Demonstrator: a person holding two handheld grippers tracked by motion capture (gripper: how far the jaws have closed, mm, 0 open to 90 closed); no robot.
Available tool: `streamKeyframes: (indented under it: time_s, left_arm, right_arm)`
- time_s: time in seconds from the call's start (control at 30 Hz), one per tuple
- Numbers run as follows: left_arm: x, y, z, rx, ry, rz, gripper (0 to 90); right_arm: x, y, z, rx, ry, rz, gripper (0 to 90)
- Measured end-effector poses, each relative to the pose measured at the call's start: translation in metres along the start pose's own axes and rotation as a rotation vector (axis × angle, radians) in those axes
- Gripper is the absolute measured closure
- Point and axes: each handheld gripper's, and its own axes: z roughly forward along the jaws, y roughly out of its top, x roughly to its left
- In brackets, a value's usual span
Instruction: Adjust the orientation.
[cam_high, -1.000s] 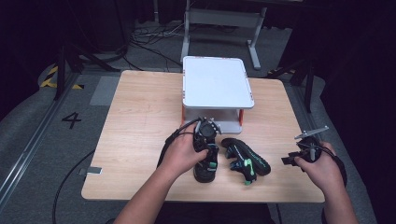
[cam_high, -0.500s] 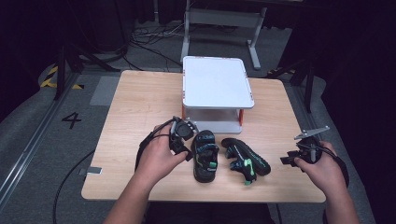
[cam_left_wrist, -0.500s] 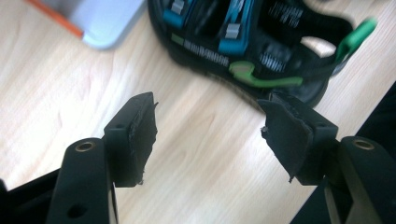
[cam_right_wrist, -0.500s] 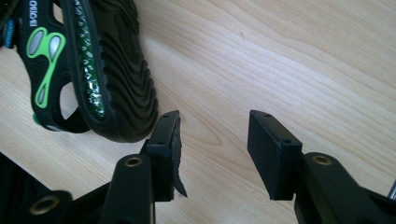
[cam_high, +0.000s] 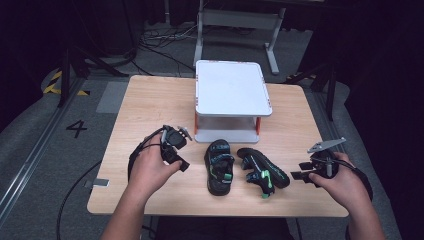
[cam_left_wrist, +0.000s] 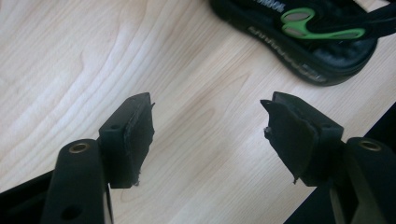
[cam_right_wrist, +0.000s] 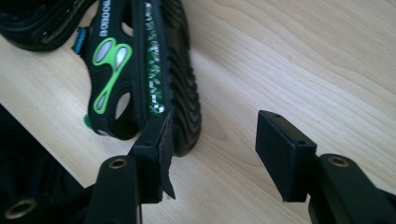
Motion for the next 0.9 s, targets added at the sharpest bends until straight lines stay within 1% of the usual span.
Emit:
streamKeyframes:
  time_s: [0.1,0.13,0.17,0.27,0.3,0.37,0.43,0.47,0.57,0.6,0.67,0.73,0.77,0.8,0.9]
  left_arm:
    - [0.004,-0.004,0.001,0.008,0.016,-0.012,31.0]
    - [0.006,-0.008,0.003,0.006,0.012,-0.019,30.4]
    - [0.006,-0.008,0.003,0.006,0.012,-0.019,30.4]
    - [0.009,-0.014,0.005,0.016,0.015,-0.034,30.4]
    - [0.008,-0.015,0.005,0.020,0.017,-0.037,30.4]
    - [0.007,-0.016,0.005,0.015,0.033,-0.024,30.5]
    - [0.004,-0.015,0.005,0.011,0.038,-0.018,30.7]
    - [0.002,-0.015,0.005,0.010,0.038,-0.011,30.7]
    - [-0.002,-0.014,0.008,0.011,0.019,-0.001,30.7]
    - [-0.003,-0.014,0.009,0.016,0.019,0.001,30.7]
    - [-0.005,-0.014,0.010,0.018,0.026,0.013,30.8]
    - [-0.007,-0.013,0.009,0.004,0.025,0.021,30.9]
    - [-0.007,-0.013,0.008,0.006,0.024,0.025,30.9]
    - [-0.007,-0.012,0.008,0.005,0.019,0.028,30.9]
    - [-0.008,-0.012,0.010,0.006,0.024,0.030,30.9]
  right_arm:
    - [0.007,0.004,0.004,0.032,0.021,-0.016,47.2]
    - [0.012,0.006,0.007,0.049,0.030,-0.039,47.0]
    - [0.012,0.006,0.007,0.049,0.030,-0.039,47.0]
    - [0.018,0.012,0.013,0.062,0.030,-0.077,43.5]
    - [0.020,0.014,0.016,0.065,0.041,-0.087,42.9]
    - [0.024,0.017,0.023,0.084,0.051,-0.113,42.8]
    - [0.026,0.019,0.031,0.111,0.048,-0.144,42.2]
    - [0.027,0.020,0.034,0.117,0.047,-0.151,42.1]
    - [0.029,0.022,0.044,0.142,0.042,-0.173,42.4]
    - [0.029,0.023,0.048,0.155,0.038,-0.176,42.9]
    - [0.030,0.024,0.057,0.170,0.013,-0.208,44.0]
    - [0.031,0.026,0.063,0.180,0.013,-0.222,45.9]
    - [0.032,0.026,0.066,0.181,0.009,-0.231,48.6]
    - [0.032,0.027,0.067,0.182,0.006,-0.236,50.3]
    - [0.033,0.028,0.068,0.192,-0.020,-0.223,53.7]
